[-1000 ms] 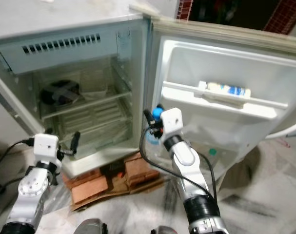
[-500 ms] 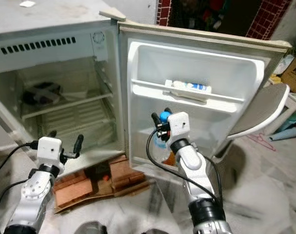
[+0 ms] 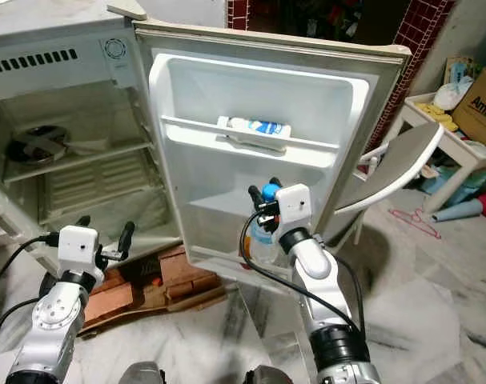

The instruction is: Restocking fridge

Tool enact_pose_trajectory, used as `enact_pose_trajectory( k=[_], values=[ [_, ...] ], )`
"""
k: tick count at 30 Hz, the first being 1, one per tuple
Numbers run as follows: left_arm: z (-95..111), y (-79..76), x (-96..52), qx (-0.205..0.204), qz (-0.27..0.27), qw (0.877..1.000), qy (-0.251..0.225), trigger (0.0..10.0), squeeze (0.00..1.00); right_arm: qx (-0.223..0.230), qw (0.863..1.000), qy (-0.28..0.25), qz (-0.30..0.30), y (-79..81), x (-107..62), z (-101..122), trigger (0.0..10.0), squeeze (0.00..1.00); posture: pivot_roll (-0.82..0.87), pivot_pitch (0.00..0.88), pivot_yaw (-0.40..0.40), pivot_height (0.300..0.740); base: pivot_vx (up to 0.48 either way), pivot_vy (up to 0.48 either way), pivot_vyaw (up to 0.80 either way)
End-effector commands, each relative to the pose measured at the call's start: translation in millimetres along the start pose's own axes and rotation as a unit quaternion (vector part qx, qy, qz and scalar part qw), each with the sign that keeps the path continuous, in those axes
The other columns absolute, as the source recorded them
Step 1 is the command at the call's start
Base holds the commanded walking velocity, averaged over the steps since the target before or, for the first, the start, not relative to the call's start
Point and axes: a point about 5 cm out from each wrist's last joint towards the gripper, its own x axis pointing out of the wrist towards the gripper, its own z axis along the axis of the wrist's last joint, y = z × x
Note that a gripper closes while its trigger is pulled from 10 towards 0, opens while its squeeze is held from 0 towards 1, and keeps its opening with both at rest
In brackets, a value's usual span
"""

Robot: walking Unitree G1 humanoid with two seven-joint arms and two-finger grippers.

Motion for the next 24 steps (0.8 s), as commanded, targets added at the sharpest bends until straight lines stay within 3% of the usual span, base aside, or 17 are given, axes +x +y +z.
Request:
enact_pose_trajectory(
  k=[1,17,24],
  values=[
    [-0.2,8.7,-1.9,0.014,0.003,1.000,0.001,10.0,0.00,0.003,1.000,-0.023,0.014,5.5,5.7,9.7,10.0,0.00,0.11,0.004,-0.039,0.740,0.000,0.000,0.00],
    [-0.8,8.0,-5.4,0.010,-0.004,1.000,-0.001,10.0,0.00,0.001,1.000,-0.019,0.018,4.7,4.2,7.7,10.0,0.00,0.11,0.006,-0.046,0.740,0.000,0.000,0.00],
    [-2.0,7.4,-7.0,0.007,-0.005,1.000,0.003,10.0,0.00,0.001,1.000,-0.015,0.018,5.2,2.2,5.3,10.0,0.00,0.11,0.009,-0.045,0.740,0.069,0.146,0.00]
  ],
)
